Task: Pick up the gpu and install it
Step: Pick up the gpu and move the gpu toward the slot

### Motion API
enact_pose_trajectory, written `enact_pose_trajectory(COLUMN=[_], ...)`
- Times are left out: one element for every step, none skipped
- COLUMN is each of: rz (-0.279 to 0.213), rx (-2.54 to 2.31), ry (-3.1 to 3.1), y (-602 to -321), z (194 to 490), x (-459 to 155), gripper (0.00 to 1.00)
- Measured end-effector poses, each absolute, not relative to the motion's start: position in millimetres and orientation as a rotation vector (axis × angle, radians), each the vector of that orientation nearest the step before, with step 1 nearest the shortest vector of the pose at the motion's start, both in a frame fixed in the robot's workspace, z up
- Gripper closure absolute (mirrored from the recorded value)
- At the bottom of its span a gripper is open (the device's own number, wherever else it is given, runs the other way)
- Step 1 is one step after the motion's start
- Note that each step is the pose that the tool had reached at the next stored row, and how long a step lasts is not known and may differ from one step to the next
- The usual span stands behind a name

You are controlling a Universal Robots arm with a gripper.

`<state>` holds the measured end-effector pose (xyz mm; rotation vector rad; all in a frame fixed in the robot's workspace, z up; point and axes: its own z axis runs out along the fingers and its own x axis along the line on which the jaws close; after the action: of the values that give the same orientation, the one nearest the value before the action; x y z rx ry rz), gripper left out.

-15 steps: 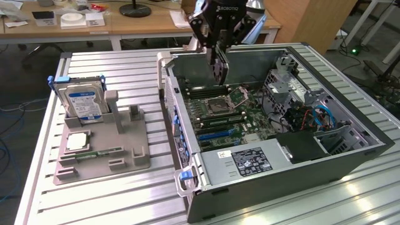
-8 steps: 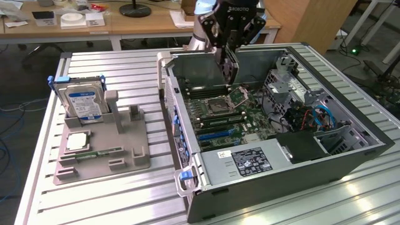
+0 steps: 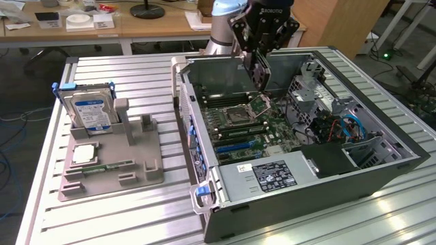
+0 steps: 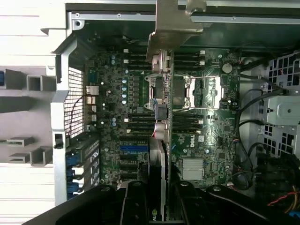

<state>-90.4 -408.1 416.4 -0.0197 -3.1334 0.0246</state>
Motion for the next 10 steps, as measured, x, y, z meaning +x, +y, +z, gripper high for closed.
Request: enact_pose_trajectory(rz=[0.025,0.025,0.025,0.025,0.025,0.025,0.025,0.025,0.024,0.025], rx=[-0.020,-0.020,-0.020,-0.020,-0.020,-0.020,-0.020,-0.020,-0.020,-0.020], ry=[-3.133,-3.133,-3.133,-3.133,-3.133,-3.133,-3.133,-3.133,-3.133,-3.133], y=[-408,-408,-408,-408,-408,-408,-408,-408,-408,-408], z=[416,416,416,416,416,416,416,416,416,416], x=[-88,-85,-83,-80,-79,-77,-75,-74,-72,-72], gripper=[0.73,0.73,0.73,0.73,0.73,0.73,0.73,0.73,0.73,0.73])
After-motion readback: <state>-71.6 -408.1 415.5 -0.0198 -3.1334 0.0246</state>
